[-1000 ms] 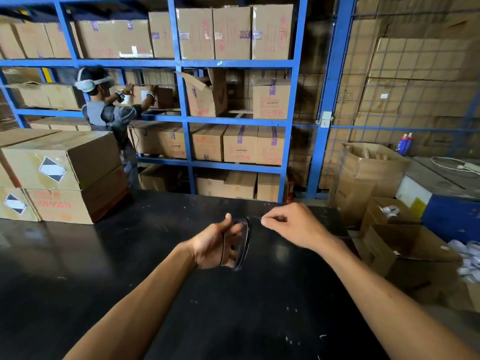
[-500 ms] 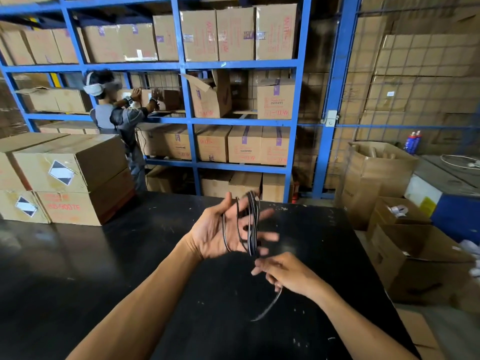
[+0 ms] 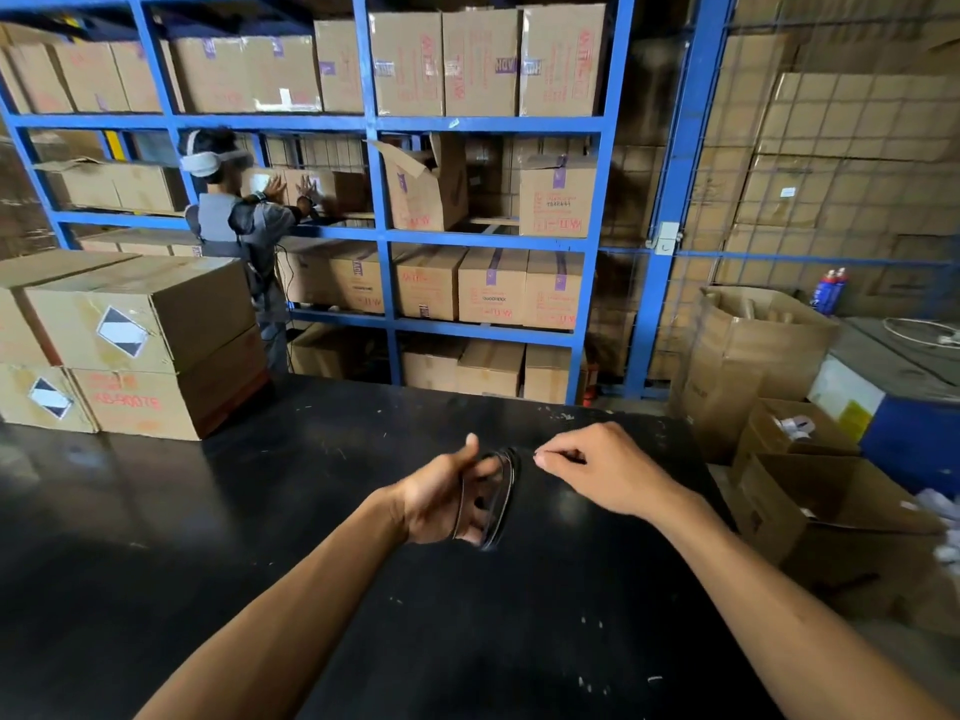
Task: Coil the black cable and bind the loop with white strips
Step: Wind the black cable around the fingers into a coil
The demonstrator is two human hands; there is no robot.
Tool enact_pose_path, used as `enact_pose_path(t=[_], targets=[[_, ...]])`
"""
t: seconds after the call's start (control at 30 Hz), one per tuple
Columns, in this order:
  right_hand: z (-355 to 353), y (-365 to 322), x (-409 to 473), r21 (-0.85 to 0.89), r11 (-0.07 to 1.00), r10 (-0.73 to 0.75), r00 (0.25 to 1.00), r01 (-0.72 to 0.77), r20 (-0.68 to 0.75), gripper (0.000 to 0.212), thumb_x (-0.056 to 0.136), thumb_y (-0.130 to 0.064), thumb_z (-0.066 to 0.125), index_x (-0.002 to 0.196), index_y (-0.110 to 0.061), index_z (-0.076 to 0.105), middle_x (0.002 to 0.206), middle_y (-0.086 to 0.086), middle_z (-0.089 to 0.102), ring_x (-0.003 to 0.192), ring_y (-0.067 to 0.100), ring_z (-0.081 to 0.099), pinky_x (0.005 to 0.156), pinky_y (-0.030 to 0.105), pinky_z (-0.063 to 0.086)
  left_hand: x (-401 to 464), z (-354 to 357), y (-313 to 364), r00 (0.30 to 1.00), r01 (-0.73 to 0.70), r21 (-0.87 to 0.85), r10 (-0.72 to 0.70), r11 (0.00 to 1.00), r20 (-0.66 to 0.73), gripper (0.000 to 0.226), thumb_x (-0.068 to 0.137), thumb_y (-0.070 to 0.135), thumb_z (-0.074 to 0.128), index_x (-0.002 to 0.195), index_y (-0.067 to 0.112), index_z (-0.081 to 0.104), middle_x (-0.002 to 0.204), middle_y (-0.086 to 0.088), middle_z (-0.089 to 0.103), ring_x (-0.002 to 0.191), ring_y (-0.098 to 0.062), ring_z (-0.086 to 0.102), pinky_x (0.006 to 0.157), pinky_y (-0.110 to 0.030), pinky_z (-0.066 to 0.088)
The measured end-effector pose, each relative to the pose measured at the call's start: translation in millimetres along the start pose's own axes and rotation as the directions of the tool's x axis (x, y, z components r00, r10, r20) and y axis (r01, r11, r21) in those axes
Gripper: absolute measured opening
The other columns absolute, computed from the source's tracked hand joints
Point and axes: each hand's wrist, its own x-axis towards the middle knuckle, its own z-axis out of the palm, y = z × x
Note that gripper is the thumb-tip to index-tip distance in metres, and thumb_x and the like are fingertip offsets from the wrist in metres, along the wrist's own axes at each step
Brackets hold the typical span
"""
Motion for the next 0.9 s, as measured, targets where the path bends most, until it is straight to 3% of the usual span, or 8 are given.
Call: enact_pose_path(t=[0.13, 0.27, 0.5, 0.63, 0.7, 0.77, 0.83, 0.9], targets=[[38.6, -2.9, -26.6, 0.326, 0.940, 0.109, 0.994, -0.096, -0.022, 0.024, 0.100, -0.038, 0.062, 0.120, -0.044, 0.074, 0.070, -0.023, 0.070, 0.065, 0.000, 0.068, 0.054, 0.017, 0.053, 10.1, -0.1, 4.2, 0.980, -0.183, -0.229, 0.157, 0.956, -0.126, 0.061, 0.092, 0.071, 0.029, 0.121, 0.025, 0.057, 0.114, -0.004, 0.052, 0.082, -0.029, 0.059, 0.075, -0.042, 0.040], [69.3, -5.5, -52.6, 0.643, 0.742, 0.158, 0.982, -0.189, 0.106, 0.024, 0.103, -0.030, 0.061, 0.112, -0.046, 0.077, 0.063, -0.007, 0.060, 0.053, 0.006, 0.052, 0.054, 0.025, 0.052, 11.0, -2.5, 16.2, 0.956, -0.291, -0.434, 0.269, 0.853, -0.114, 0.064, 0.097, 0.065, 0.027, 0.134, 0.023, 0.058, 0.148, -0.014, 0.049, 0.122, -0.053, 0.054, 0.095, -0.064, 0.043], [88.3, 4.2, -68.9, 0.731, 0.577, 0.192, 0.931, -0.363, 0.311, 0.023, 0.098, -0.040, 0.066, 0.113, -0.030, 0.080, 0.067, -0.005, 0.057, 0.054, 0.010, 0.047, 0.058, 0.029, 0.052, 0.2, 9.1, 26.7, 0.850, -0.262, -0.523, 0.451, 0.811, 0.273, 0.060, 0.102, 0.062, 0.020, 0.153, 0.034, 0.032, 0.163, -0.016, 0.025, 0.132, -0.054, 0.044, 0.112, -0.075, 0.014], [70.9, 21.3, -54.9, 0.659, 0.629, 0.291, 0.912, -0.411, 0.290, 0.047, 0.072, -0.063, 0.081, 0.097, -0.024, 0.084, 0.062, -0.007, 0.055, 0.052, 0.007, 0.047, 0.056, 0.027, 0.051, -7.8, 18.4, 24.2, 0.770, -0.199, -0.465, 0.431, 0.863, 0.471, 0.059, 0.102, 0.062, 0.017, 0.151, 0.032, 0.032, 0.164, -0.020, 0.017, 0.091, -0.034, 0.069, 0.110, -0.074, 0.017], [58.0, 30.1, -44.8, 0.635, 0.625, 0.352, 0.890, -0.454, 0.290, 0.053, 0.061, -0.064, 0.087, 0.094, -0.023, 0.085, 0.061, -0.007, 0.057, 0.051, 0.007, 0.050, 0.056, 0.027, 0.052, -8.9, 17.1, 21.0, 0.768, -0.158, -0.481, 0.413, 0.863, 0.489, 0.059, 0.102, 0.061, 0.019, 0.148, 0.030, 0.039, 0.154, -0.027, 0.036, 0.069, -0.027, 0.066, 0.103, -0.070, 0.036], [43.1, 37.5, -35.1, 0.636, 0.596, 0.394, 0.868, -0.491, 0.300, 0.050, 0.059, -0.058, 0.091, 0.095, -0.025, 0.084, 0.063, -0.006, 0.063, 0.054, 0.008, 0.056, 0.059, 0.026, 0.055, -8.7, 14.0, 17.4, 0.810, -0.155, -0.482, 0.390, 0.862, 0.437, 0.061, 0.102, 0.060, 0.021, 0.143, 0.024, 0.049, 0.125, -0.029, 0.062, 0.051, -0.022, 0.059, 0.080, -0.053, 0.057], [28.4, 42.8, -26.9, 0.682, 0.548, 0.394, 0.868, -0.485, 0.301, 0.042, 0.065, -0.048, 0.093, 0.098, -0.025, 0.084, 0.071, -0.003, 0.072, 0.059, 0.009, 0.063, 0.063, 0.028, 0.058, -8.2, 12.0, 15.5, 0.877, -0.230, -0.421, 0.375, 0.878, 0.302, 0.064, 0.103, 0.057, 0.024, 0.126, 0.014, 0.065, 0.081, -0.024, 0.069, 0.034, -0.018, 0.047, 0.048, -0.031, 0.052], [16.4, 44.8, -20.2, 0.767, 0.470, 0.390, 0.882, -0.438, 0.265, 0.049, 0.060, -0.044, 0.094, 0.102, -0.021, 0.083, 0.084, 0.001, 0.078, 0.066, 0.012, 0.070, 0.066, 0.030, 0.060, -6.6, 12.2, 13.8, 0.912, -0.318, -0.352, 0.386, 0.881, 0.142, 0.068, 0.103, 0.055, 0.028, 0.099, 0.005, 0.074, 0.050, -0.014, 0.053, 0.026, -0.015, 0.034, 0.034, -0.020, 0.035]])
